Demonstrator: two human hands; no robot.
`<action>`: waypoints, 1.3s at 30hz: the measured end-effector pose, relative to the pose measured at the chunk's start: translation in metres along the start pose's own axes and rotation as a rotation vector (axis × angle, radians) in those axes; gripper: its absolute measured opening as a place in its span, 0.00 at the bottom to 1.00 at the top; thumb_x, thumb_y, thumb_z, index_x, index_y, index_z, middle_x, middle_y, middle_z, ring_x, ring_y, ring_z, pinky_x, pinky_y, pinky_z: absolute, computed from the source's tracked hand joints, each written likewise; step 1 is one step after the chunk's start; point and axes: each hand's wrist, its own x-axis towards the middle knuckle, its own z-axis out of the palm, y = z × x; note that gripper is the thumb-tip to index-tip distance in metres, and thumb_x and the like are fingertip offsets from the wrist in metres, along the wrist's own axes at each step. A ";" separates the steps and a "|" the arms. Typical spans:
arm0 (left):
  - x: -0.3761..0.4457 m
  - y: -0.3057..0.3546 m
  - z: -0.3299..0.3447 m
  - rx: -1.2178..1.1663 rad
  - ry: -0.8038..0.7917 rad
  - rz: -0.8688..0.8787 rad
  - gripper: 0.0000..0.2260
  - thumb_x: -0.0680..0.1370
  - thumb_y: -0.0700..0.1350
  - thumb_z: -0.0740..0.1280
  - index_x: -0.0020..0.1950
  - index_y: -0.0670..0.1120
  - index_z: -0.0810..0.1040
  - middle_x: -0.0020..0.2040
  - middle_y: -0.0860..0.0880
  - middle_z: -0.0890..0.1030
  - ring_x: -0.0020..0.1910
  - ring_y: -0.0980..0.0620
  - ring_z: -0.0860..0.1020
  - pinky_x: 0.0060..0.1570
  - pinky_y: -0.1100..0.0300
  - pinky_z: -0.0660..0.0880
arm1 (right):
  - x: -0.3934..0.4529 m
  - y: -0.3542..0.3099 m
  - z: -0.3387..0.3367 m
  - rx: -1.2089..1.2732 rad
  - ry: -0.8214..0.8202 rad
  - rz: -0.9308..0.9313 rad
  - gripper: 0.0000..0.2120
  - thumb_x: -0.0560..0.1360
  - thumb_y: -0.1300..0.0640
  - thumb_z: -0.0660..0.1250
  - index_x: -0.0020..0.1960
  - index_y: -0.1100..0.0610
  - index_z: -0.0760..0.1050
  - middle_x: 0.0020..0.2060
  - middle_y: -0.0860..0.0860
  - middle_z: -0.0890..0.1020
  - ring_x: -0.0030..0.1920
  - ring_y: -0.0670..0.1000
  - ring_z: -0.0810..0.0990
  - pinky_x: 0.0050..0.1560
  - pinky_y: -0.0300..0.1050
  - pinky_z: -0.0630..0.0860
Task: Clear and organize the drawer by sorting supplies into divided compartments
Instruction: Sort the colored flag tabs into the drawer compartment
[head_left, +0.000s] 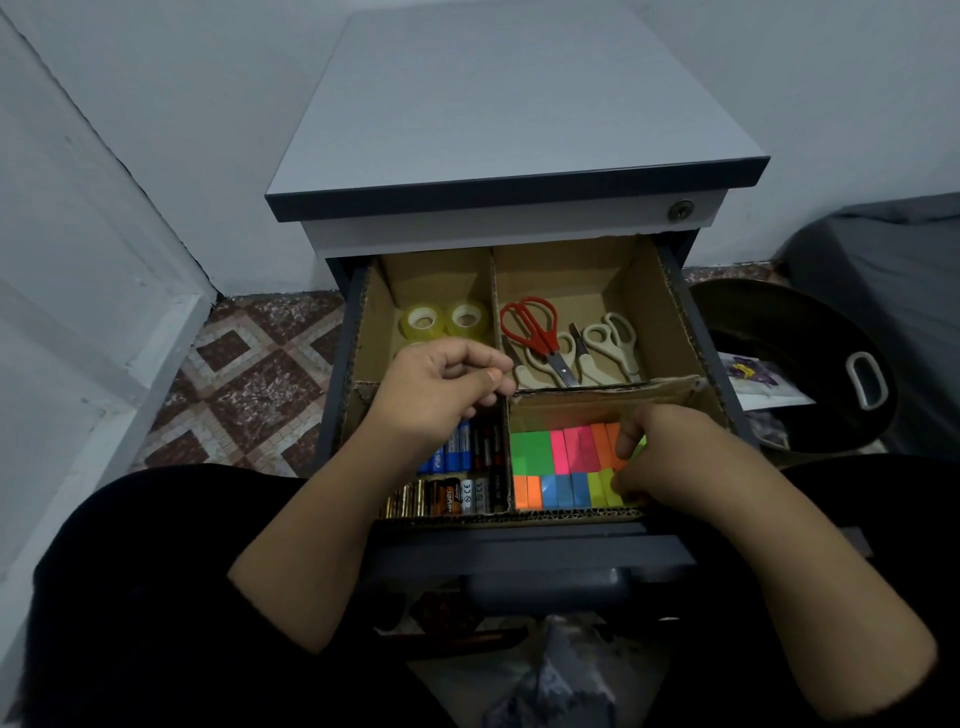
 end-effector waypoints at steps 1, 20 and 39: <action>0.000 0.000 0.000 0.000 -0.001 0.000 0.08 0.77 0.35 0.65 0.45 0.47 0.81 0.41 0.47 0.85 0.38 0.55 0.78 0.39 0.63 0.73 | 0.000 0.000 0.000 -0.008 -0.002 0.000 0.09 0.69 0.59 0.71 0.40 0.48 0.73 0.41 0.45 0.75 0.44 0.48 0.78 0.46 0.43 0.76; -0.001 0.002 0.000 -0.005 0.000 0.000 0.09 0.77 0.35 0.65 0.45 0.47 0.81 0.41 0.48 0.85 0.38 0.56 0.78 0.38 0.63 0.73 | 0.001 0.006 -0.003 -0.163 -0.008 -0.077 0.10 0.67 0.56 0.74 0.40 0.45 0.74 0.41 0.44 0.77 0.46 0.47 0.78 0.47 0.44 0.77; -0.003 0.003 0.001 -0.014 0.001 -0.007 0.08 0.77 0.35 0.65 0.45 0.46 0.81 0.41 0.47 0.85 0.38 0.55 0.78 0.39 0.61 0.73 | 0.005 0.006 0.003 -0.225 0.013 -0.148 0.12 0.66 0.55 0.75 0.35 0.40 0.74 0.45 0.43 0.76 0.48 0.48 0.78 0.49 0.48 0.79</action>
